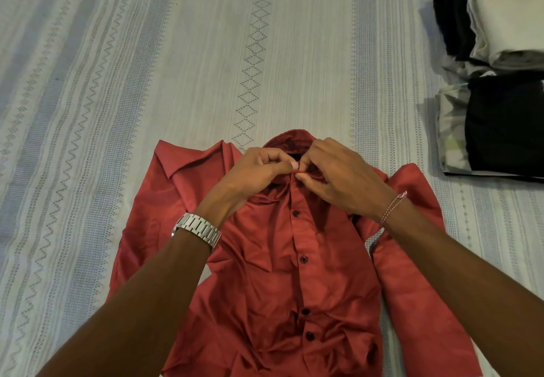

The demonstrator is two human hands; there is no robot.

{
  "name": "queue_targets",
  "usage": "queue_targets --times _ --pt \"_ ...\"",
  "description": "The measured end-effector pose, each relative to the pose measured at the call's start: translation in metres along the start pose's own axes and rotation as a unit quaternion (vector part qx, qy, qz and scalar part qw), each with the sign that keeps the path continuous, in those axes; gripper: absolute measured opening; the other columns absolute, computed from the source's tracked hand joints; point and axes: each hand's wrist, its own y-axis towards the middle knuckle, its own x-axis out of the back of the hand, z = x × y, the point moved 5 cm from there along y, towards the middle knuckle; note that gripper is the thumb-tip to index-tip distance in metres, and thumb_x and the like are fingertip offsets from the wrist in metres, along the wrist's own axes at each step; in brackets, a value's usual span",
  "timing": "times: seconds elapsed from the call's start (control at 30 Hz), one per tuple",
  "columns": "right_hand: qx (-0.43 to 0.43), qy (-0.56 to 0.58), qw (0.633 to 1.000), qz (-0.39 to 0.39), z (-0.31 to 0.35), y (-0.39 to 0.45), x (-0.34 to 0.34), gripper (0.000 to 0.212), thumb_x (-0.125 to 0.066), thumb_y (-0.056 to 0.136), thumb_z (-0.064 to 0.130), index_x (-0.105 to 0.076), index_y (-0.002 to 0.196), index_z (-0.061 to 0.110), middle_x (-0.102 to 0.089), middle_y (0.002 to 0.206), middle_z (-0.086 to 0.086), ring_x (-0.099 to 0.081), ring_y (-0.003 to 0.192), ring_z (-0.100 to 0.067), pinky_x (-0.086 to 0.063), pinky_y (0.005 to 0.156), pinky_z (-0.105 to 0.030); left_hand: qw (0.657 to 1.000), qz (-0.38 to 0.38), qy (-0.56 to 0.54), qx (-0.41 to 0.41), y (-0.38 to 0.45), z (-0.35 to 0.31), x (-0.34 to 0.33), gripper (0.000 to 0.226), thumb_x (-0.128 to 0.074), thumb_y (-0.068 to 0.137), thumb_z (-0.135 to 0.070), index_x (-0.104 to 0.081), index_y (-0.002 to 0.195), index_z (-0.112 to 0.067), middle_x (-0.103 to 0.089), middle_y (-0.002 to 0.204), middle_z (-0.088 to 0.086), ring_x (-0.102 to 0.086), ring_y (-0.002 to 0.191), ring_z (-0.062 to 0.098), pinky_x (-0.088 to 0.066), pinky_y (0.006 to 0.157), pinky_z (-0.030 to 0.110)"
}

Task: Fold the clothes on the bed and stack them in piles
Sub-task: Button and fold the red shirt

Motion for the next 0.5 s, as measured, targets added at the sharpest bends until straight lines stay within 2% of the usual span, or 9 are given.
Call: queue_targets --times 0.1,0.23,0.4,0.5 --pt "-0.002 0.018 1.0 -0.025 0.002 -0.001 0.002 0.012 -0.07 0.093 0.027 -0.066 0.097 0.017 -0.057 0.092 0.011 -0.046 0.08 -0.006 -0.033 0.069 -0.013 1.0 -0.011 -0.012 0.002 0.0 0.0 0.0 0.01 -0.067 0.094 -0.006 -0.075 0.096 -0.002 -0.077 0.106 0.01 -0.071 0.107 0.022 -0.053 0.099 0.029" --pt "-0.041 0.071 0.994 -0.07 0.002 -0.005 0.003 0.017 -0.074 0.091 0.024 -0.072 0.107 0.02 -0.055 0.085 0.017 -0.047 0.072 -0.001 -0.037 0.069 -0.011 0.999 -0.019 -0.043 0.01 -0.001 -0.001 -0.002 0.01 -0.064 0.094 -0.002 -0.074 0.094 -0.002 -0.076 0.092 0.003 -0.07 0.086 0.012 -0.054 0.084 0.021" --pt "-0.038 0.091 0.991 -0.091 0.002 -0.005 0.006 0.019 -0.074 0.093 0.023 -0.077 0.112 0.023 -0.071 0.095 0.004 -0.064 0.087 -0.014 -0.053 0.078 -0.034 0.996 0.002 -0.087 0.014 -0.005 0.003 -0.001 0.013 -0.063 0.096 -0.008 -0.075 0.095 -0.005 -0.076 0.098 0.012 -0.07 0.093 0.019 -0.054 0.094 0.031" --pt "-0.05 0.093 0.992 -0.073 -0.003 -0.002 0.007 0.016 -0.073 0.093 0.024 -0.078 0.108 0.024 -0.071 0.097 0.006 -0.065 0.089 -0.013 -0.054 0.08 -0.039 0.996 0.041 -0.072 -0.014 -0.011 0.003 -0.006 0.005 -0.071 0.092 -0.008 -0.074 0.088 -0.011 -0.074 0.085 0.003 -0.069 0.082 0.011 -0.053 0.079 0.02"
